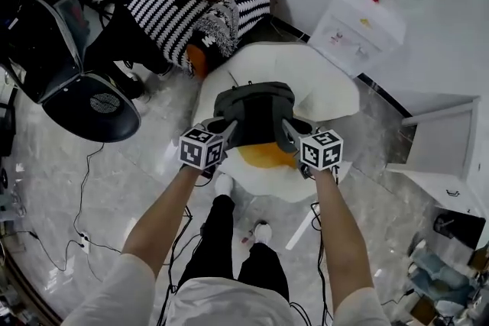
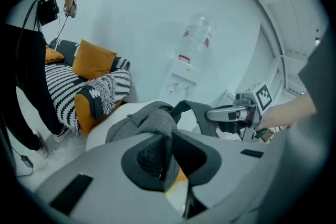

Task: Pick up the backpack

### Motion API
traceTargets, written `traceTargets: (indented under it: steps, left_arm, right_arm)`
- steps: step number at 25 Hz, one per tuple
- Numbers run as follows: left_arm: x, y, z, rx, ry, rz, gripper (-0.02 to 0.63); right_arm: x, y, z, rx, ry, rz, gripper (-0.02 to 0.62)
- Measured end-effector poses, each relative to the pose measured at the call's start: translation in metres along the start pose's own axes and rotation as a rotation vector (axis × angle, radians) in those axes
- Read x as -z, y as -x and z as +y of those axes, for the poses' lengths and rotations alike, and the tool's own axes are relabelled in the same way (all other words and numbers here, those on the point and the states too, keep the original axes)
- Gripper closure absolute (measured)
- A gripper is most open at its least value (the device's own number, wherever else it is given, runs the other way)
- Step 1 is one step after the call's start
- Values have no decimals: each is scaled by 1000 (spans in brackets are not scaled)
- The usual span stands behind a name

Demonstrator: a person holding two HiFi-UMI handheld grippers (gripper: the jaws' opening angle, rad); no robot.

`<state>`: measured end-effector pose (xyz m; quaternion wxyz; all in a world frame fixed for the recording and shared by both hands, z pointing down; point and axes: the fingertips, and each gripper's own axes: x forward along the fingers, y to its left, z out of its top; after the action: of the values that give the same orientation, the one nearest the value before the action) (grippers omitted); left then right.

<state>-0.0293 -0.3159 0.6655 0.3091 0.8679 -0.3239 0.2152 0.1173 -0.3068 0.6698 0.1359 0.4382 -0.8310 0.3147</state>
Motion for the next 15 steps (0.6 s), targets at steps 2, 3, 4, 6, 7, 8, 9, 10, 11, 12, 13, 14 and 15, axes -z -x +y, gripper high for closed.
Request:
traceTargets:
  steps: [2,3,4,6,7,8,9,10,11,12,13,14,15]
  left_arm:
    - [0,5,-6,-8,-1,-4,580]
    - [0,7,-9,-10,-2,-6,580]
    - [-1,8,-13,-11,-2,-8,580]
    - [-3,11,-21,-7,-8,-12,580]
    - [-5,13,-26,-3,-15,-13,580]
    - [-7,15,-30,0,-24,-13,580]
    - [-8,17,-34,3,-34,-13,580]
    - [-10,19,-39,5,-43,-14,580]
    - [-11,21,-43,6,-50,-16,580]
    - [-13,24,-47,6,-55,-19,580]
    - [-15,26,-51,6,-59,-24,580]
    - [-18,29,-56,6,-63,-31,580]
    - [-21,31,-61,6,-67,-38,580]
  right_arm:
    - [-5,6,4,0,-6,-21,565]
    - [-8,10,5,0,-11,-30,565]
    - [-9,14,6,0,-15,-38,565]
    - [-13,23,6,1,-19,-49,565]
    - [-15,28,6,-1,-21,-53,565]
    - [-18,33,7,-4,-22,-58,565]
    - [-20,38,7,-6,-22,-63,565]
    - [-22,45,8,-7,-20,-68,565]
    - [-24,51,10,-8,-17,-73,565]
    - [-26,57,12,-10,-15,-79,565]
    - [-27,63,14,-14,-13,-85,565]
    - [-28,69,16,-18,-11,-92,565]
    - [-29,76,18,-23,-11,-99,565]
